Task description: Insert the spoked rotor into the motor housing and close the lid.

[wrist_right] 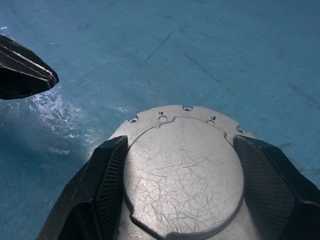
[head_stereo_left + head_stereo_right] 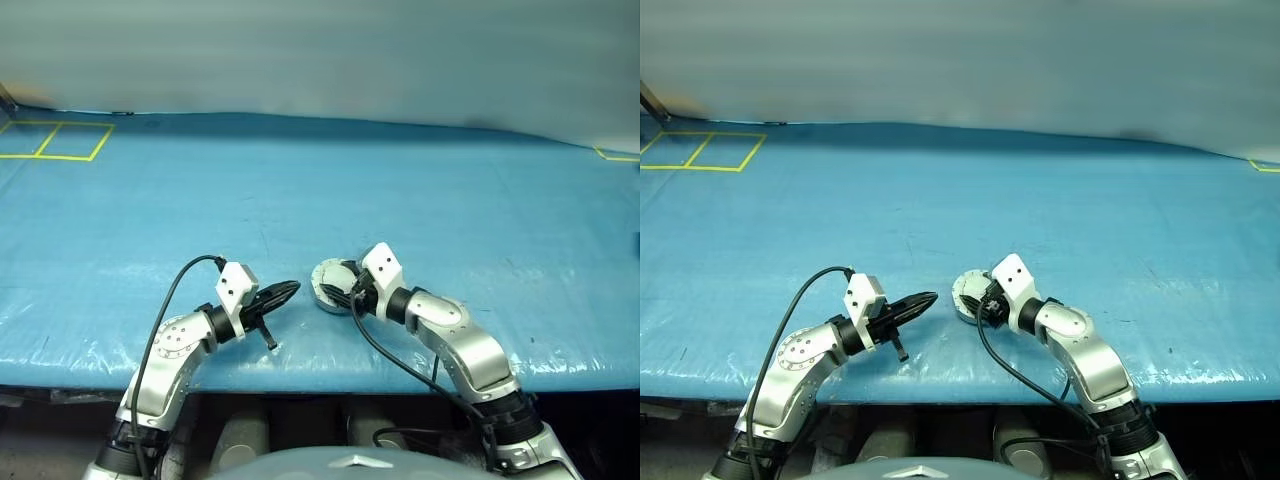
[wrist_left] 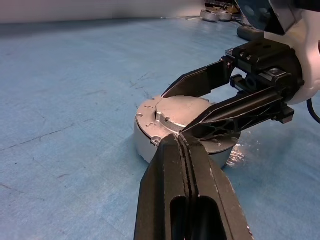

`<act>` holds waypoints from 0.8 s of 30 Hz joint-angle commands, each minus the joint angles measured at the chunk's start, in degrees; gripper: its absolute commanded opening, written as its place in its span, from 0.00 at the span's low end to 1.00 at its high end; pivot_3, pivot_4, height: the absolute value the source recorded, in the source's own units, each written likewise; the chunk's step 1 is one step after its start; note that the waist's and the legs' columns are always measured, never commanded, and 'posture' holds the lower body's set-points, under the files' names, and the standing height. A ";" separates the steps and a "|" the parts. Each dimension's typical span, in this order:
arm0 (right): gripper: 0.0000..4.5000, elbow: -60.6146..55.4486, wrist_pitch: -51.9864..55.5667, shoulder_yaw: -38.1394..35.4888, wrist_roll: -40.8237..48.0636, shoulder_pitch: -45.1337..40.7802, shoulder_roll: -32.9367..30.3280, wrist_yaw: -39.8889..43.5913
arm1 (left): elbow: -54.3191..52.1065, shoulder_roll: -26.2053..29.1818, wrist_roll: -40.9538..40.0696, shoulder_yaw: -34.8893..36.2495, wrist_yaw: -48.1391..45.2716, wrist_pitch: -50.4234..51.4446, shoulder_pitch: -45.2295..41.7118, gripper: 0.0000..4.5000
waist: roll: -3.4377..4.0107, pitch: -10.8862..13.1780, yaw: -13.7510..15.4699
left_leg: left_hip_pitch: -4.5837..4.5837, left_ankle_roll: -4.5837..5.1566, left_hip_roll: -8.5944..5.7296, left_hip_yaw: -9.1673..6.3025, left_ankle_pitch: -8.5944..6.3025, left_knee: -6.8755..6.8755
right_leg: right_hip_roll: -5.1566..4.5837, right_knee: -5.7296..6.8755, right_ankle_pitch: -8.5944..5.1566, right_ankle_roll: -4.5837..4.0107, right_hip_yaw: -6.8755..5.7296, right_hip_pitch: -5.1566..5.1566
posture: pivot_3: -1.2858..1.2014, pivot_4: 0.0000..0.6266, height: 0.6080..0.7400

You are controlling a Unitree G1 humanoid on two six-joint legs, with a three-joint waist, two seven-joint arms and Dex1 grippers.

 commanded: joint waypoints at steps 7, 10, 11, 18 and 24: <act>0.67 4.35 4.65 3.22 -0.58 3.34 -2.54 2.67 | -3.40 -0.14 -0.72 0.21 0.81 0.65 -0.31 0.00 | -0.03 -0.01 -0.02 | 0.07 -0.01 0.09 0.02 0.01 0.00 | -0.03 0.00 0.00 0.02 0.04 0.01 | 0.52 0.24 1.00; 0.67 4.05 3.40 3.32 -1.47 3.20 -2.85 2.44 | -3.20 -0.09 -0.75 0.29 0.81 0.47 -0.38 0.00 | -0.03 0.01 0.05 | 0.02 -0.02 0.07 0.01 0.01 -0.12 | -0.07 -0.04 -0.01 0.01 0.06 -0.05 | 0.52 0.24 1.00; 0.67 4.57 3.03 3.45 -2.11 3.10 -3.06 2.16 | -3.17 -0.11 -0.72 0.29 0.87 0.42 -0.33 0.00 | -0.05 0.01 0.04 | 0.02 -0.02 0.05 0.01 0.01 -0.19 | -0.07 -0.05 -0.02 0.00 0.06 -0.06 | 0.52 0.24 1.00; 0.67 11.57 1.79 1.91 -4.74 2.37 -3.47 -0.79 | -2.36 -0.09 -0.11 0.32 1.12 -0.82 0.12 0.00 | -0.04 0.00 -0.10 | 0.10 -0.11 0.07 -0.01 -0.05 -0.34 | 0.03 -0.06 -0.08 -0.07 -0.02 -0.08 | 0.52 0.24 1.00; 0.67 15.24 -1.70 -0.21 -4.80 2.78 -0.69 -3.32 | -1.94 0.11 0.00 0.40 0.99 -1.38 0.39 0.00 | -0.24 -0.10 -0.01 | 0.21 -0.13 0.27 -0.02 0.04 -0.25 | -0.06 -0.05 -0.16 -0.13 0.07 0.02 | 0.52 0.24 1.00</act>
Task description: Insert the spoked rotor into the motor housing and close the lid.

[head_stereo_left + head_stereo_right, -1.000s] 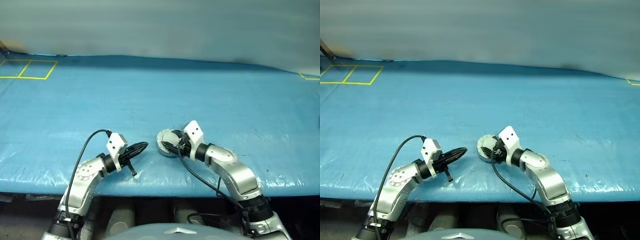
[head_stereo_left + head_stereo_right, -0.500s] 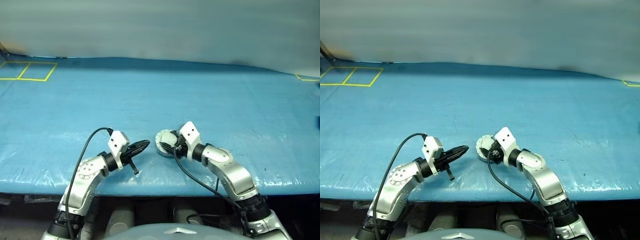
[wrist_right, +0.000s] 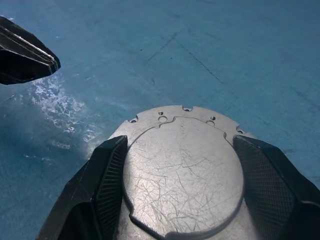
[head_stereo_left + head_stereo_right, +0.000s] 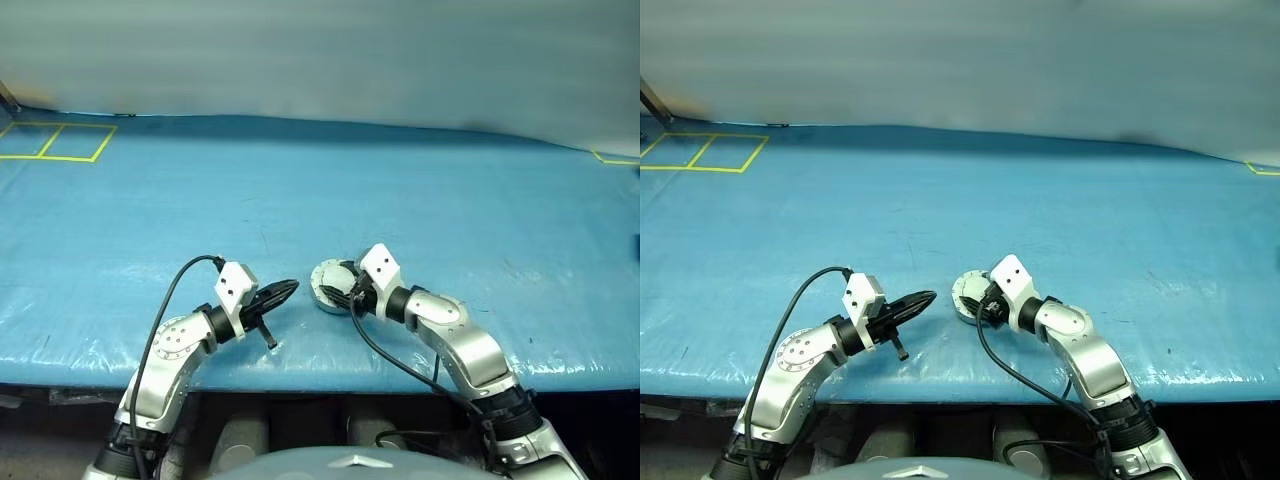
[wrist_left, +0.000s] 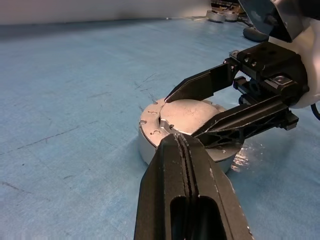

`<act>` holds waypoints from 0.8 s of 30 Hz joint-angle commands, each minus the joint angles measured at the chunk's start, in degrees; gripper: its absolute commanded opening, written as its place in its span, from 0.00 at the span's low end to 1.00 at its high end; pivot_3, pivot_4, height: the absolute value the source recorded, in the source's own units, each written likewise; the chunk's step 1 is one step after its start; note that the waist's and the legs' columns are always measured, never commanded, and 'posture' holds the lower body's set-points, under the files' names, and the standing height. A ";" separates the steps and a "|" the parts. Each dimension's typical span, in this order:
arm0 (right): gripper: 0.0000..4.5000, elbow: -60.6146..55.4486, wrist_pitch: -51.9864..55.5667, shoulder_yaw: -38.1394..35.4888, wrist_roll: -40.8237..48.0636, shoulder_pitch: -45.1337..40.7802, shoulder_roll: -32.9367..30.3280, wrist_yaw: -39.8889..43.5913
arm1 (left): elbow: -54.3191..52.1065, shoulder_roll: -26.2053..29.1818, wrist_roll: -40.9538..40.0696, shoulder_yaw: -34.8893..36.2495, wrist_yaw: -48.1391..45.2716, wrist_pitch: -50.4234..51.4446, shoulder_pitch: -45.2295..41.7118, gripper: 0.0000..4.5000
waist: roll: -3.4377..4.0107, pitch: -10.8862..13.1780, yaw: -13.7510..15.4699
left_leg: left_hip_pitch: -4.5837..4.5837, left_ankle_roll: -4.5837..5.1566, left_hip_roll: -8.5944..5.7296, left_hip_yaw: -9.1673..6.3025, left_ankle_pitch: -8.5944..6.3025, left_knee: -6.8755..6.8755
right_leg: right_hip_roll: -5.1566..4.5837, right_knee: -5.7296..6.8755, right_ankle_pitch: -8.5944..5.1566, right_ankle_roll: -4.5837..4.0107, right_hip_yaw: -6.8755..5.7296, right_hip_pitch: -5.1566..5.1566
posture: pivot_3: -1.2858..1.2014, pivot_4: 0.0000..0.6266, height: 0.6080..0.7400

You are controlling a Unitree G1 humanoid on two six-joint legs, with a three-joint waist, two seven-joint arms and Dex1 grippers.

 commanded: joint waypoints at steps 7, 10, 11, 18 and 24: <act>0.67 12.20 0.30 0.18 -4.76 3.11 -0.33 -4.16 | 0.46 0.34 0.04 0.44 -0.64 -2.30 -0.35 0.00 | -0.12 -0.02 -0.07 | 0.01 -0.04 0.03 0.06 0.09 0.03 | -0.26 0.00 0.00 0.01 0.07 -0.05 | 0.52 0.24 1.00; 0.67 12.45 4.35 -0.88 -3.29 2.37 0.05 -4.30 | 1.36 0.31 0.07 0.47 -1.05 -2.88 -0.56 0.00 | -0.11 -0.02 -0.05 | -0.01 -0.05 0.02 0.06 0.10 0.01 | -0.54 0.01 0.00 0.01 -0.04 -0.09 | 0.52 0.24 1.00; 0.67 12.83 6.75 -1.60 -2.61 1.90 0.47 -4.90 | 1.71 0.26 0.16 0.49 -1.12 -3.20 -0.62 0.00 | -0.11 -0.02 -0.10 | -0.01 -0.04 0.02 0.06 0.10 0.00 | -0.56 0.00 0.00 0.01 -0.05 -0.10 | 0.52 0.24 1.00; 0.67 4.82 11.97 -1.27 5.63 2.28 2.78 -0.25 | 4.46 -0.20 0.35 0.60 -1.59 -5.36 -0.98 0.00 | -0.16 -0.03 -0.06 | -0.07 -0.05 0.02 0.07 0.10 -0.03 | -0.80 0.00 0.00 0.01 -0.09 -0.18 | 0.52 0.24 1.00; 0.67 -0.20 13.41 1.76 7.00 1.46 3.21 2.35 | 6.05 -0.34 0.27 0.50 -1.76 -6.49 -1.47 0.00 | -0.27 -0.07 -0.65 | -0.86 -0.08 -0.09 0.11 -0.07 -0.22 | -0.33 0.04 0.41 0.10 -0.36 -0.78 | 0.52 0.24 1.00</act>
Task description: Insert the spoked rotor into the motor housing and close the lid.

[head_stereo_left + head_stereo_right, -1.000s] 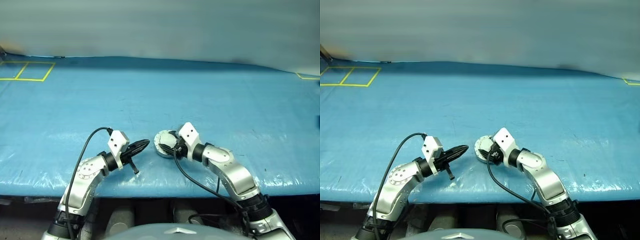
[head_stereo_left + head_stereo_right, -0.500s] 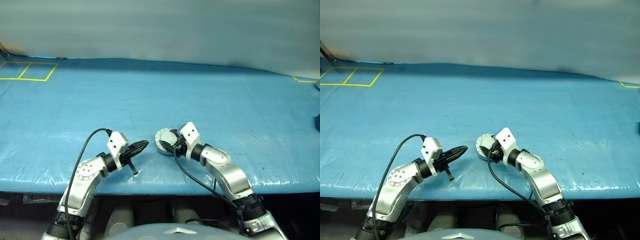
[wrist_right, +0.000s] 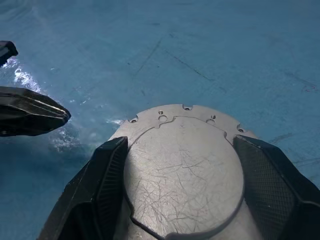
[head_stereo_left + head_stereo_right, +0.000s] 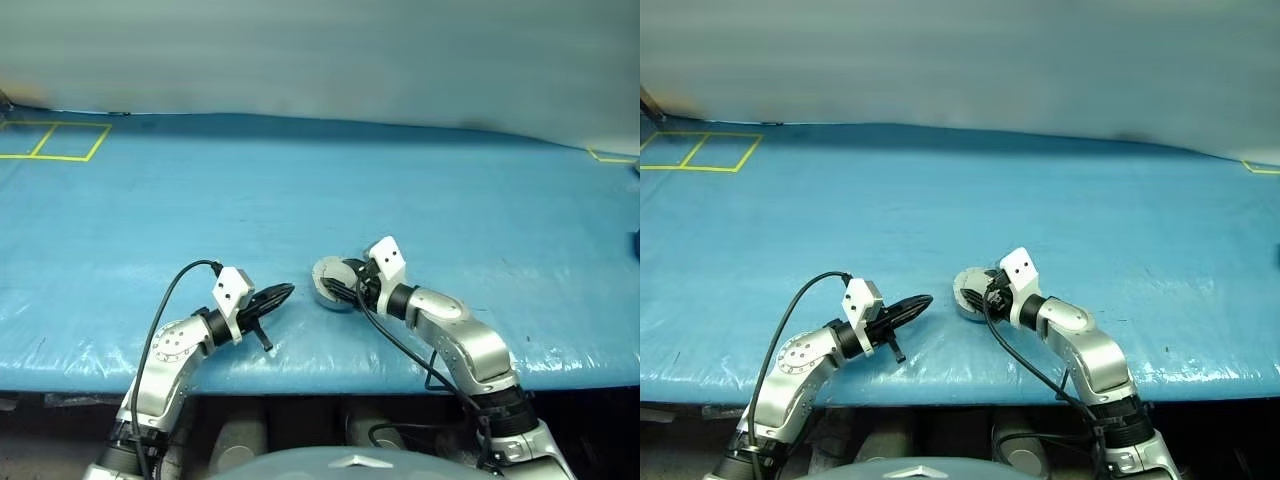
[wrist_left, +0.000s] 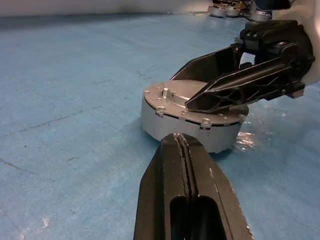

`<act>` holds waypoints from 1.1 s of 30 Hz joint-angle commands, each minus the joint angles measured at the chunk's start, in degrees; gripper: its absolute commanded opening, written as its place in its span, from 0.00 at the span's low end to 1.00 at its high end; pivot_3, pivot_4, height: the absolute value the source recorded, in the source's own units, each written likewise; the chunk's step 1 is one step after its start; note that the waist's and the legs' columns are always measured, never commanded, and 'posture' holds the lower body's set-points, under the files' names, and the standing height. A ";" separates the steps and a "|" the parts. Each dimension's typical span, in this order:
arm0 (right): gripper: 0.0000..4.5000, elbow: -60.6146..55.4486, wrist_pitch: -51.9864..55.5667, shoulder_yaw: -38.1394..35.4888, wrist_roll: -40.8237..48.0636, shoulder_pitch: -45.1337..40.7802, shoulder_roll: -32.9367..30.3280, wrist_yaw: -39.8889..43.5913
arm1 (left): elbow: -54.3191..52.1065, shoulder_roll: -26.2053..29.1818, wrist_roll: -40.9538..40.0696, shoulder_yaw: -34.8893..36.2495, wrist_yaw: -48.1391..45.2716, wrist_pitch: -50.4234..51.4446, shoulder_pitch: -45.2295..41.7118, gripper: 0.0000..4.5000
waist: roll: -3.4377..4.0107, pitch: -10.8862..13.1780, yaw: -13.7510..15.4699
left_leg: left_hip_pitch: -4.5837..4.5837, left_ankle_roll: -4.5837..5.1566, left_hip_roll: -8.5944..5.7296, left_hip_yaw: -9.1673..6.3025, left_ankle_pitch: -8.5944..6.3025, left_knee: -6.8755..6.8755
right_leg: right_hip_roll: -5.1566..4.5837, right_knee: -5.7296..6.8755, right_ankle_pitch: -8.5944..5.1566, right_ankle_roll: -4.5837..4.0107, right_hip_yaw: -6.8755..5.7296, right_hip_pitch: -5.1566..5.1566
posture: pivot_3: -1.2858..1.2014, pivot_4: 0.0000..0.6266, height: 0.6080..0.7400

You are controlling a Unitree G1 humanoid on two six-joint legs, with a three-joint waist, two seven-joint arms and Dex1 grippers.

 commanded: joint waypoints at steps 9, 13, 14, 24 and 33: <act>0.67 11.51 -0.65 6.58 -9.25 0.63 1.17 -5.41 | 0.40 -1.19 0.24 0.92 1.26 -1.79 -0.99 0.00 | 0.07 0.11 -1.81 | 0.65 -0.21 0.46 -0.15 -0.23 -0.75 | 0.67 -0.03 -0.30 -0.42 0.06 0.13 | 0.52 0.24 1.00; 0.67 13.30 -1.62 7.43 -11.26 0.55 0.48 -6.37 | -0.59 -1.22 0.15 0.72 1.73 -1.16 -0.82 0.00 | 0.22 0.30 -1.53 | 1.10 -0.29 0.46 -0.23 0.04 -0.75 | 0.85 -0.01 -0.53 -0.74 0.18 0.22 | 0.52 0.24 1.00; 0.67 13.48 -1.50 7.84 -11.69 0.53 0.17 -6.39 | -0.99 -1.24 0.10 0.68 1.87 -0.92 -0.75 0.00 | 0.18 0.32 -1.39 | 1.13 -0.34 0.47 -0.24 0.09 -0.75 | 0.83 -0.02 -0.53 -0.73 0.21 0.22 | 0.52 0.24 1.00; 0.67 13.43 -4.38 10.78 -13.78 1.44 -1.68 -4.64 | -2.07 -1.18 -0.17 0.36 2.03 -0.02 -1.05 0.00 | -0.07 0.18 -1.24 | 1.14 -0.49 0.46 -0.07 0.35 -0.75 | 0.44 -0.09 -0.35 -0.41 0.31 0.22 | 0.52 0.24 1.00; 0.67 15.69 -13.29 8.09 -16.76 1.73 -0.12 -10.63 | -0.92 -1.05 0.06 0.55 1.41 -0.70 -1.30 0.00 | 0.03 0.31 -1.00 | 0.90 -0.49 0.10 -0.11 0.36 -0.88 | 0.49 -0.09 -0.30 -0.36 0.28 -0.02 | 0.52 0.24 1.00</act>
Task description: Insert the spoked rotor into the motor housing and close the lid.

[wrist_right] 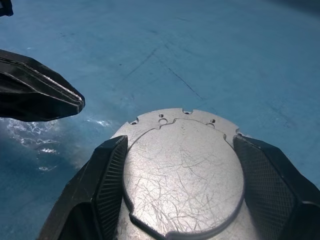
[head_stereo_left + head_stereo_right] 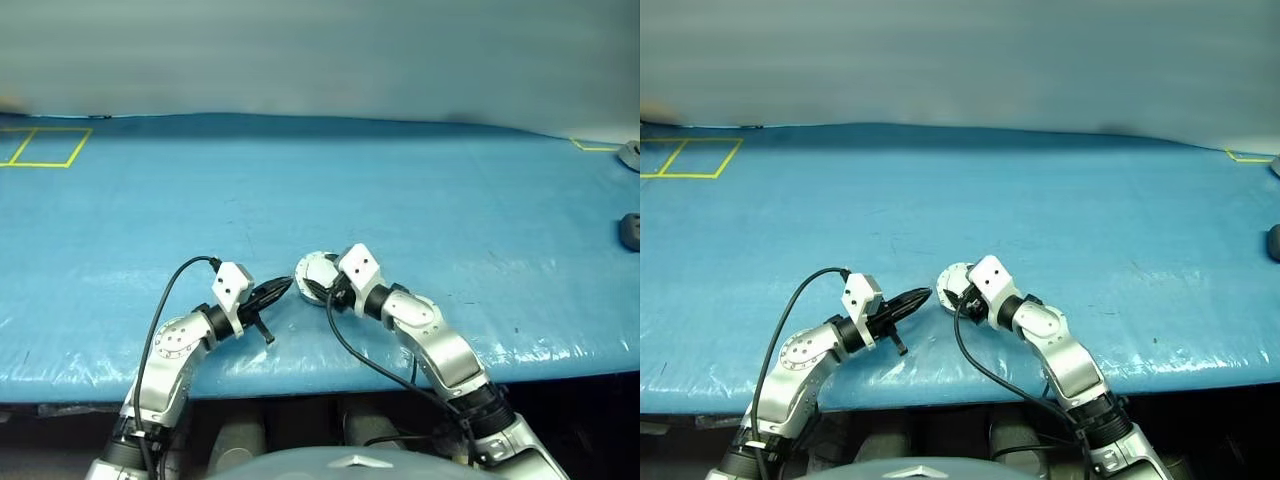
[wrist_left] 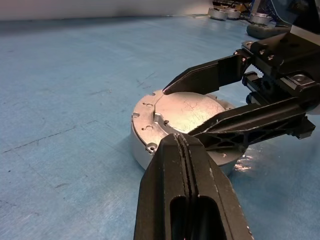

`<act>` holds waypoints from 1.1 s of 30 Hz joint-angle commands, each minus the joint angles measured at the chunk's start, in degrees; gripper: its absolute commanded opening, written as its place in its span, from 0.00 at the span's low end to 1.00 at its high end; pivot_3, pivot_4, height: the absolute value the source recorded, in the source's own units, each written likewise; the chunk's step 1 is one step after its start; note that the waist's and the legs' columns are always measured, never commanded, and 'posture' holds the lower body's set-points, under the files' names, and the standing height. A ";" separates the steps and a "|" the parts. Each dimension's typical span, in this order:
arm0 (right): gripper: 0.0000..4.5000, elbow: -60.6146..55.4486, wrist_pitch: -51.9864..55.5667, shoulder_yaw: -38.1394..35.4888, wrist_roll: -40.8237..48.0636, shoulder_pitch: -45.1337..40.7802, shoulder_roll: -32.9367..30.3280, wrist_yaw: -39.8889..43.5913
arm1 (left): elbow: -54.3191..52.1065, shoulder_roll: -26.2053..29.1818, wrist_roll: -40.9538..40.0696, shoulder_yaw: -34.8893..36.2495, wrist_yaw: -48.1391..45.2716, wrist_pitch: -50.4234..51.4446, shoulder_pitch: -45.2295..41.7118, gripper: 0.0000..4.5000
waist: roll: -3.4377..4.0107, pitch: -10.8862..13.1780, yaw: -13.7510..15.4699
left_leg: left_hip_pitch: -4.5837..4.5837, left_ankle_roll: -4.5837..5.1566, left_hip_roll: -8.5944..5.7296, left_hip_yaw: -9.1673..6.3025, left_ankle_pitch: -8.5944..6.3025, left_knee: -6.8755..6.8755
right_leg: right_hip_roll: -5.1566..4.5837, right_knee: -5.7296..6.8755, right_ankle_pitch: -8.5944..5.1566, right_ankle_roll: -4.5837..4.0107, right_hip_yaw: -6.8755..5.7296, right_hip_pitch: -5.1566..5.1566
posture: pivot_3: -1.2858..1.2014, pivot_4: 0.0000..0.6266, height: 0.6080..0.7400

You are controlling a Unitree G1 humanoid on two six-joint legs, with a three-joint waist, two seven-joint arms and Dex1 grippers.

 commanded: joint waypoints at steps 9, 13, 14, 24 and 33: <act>0.67 3.38 10.35 0.08 4.43 4.53 -3.83 9.05 | -0.38 -0.51 0.19 0.03 -0.35 -0.83 -1.09 0.00 | 0.11 0.19 0.65 | -0.17 0.05 -0.12 -0.19 -0.06 -0.03 | -0.08 -0.13 0.02 0.04 -0.08 0.01 | 0.52 0.24 1.00; 0.67 -0.32 12.22 0.35 7.41 4.35 -3.93 11.75 | -0.58 -0.64 0.15 -0.15 -0.31 -0.69 -1.17 0.00 | 0.09 0.14 0.98 | -0.36 0.05 -0.14 -0.32 -0.25 -0.08 | -0.01 -0.25 0.14 0.20 -0.19 0.18 | 0.52 0.24 1.00; 0.67 -0.70 12.48 0.33 7.65 4.26 -3.92 11.89 | -0.61 -0.65 0.14 -0.16 -0.31 -0.68 -1.17 0.00 | 0.09 0.14 0.94 | -0.45 0.06 -0.14 -0.37 -0.31 -0.09 | 0.00 -0.26 0.15 0.09 -0.22 0.15 | 0.52 0.24 1.00; 0.67 0.05 8.85 1.94 2.15 2.41 -4.34 10.73 | -2.25 -0.45 1.82 1.09 2.73 -1.88 1.43 0.00 | 0.20 0.17 0.12 | -0.80 -0.03 0.01 -0.62 -0.77 -0.10 | -0.04 -0.49 0.04 -0.12 -0.67 -0.09 | 0.52 0.24 1.00; 0.67 1.98 7.54 0.75 -0.57 2.06 -3.52 9.03 | -3.13 -2.33 1.01 1.74 3.79 -2.53 6.15 0.00 | 0.46 0.36 0.17 | -0.42 -0.17 -0.02 -0.69 -0.61 -0.03 | -0.04 -0.50 0.02 -0.04 -0.86 0.30 | 0.52 0.24 1.00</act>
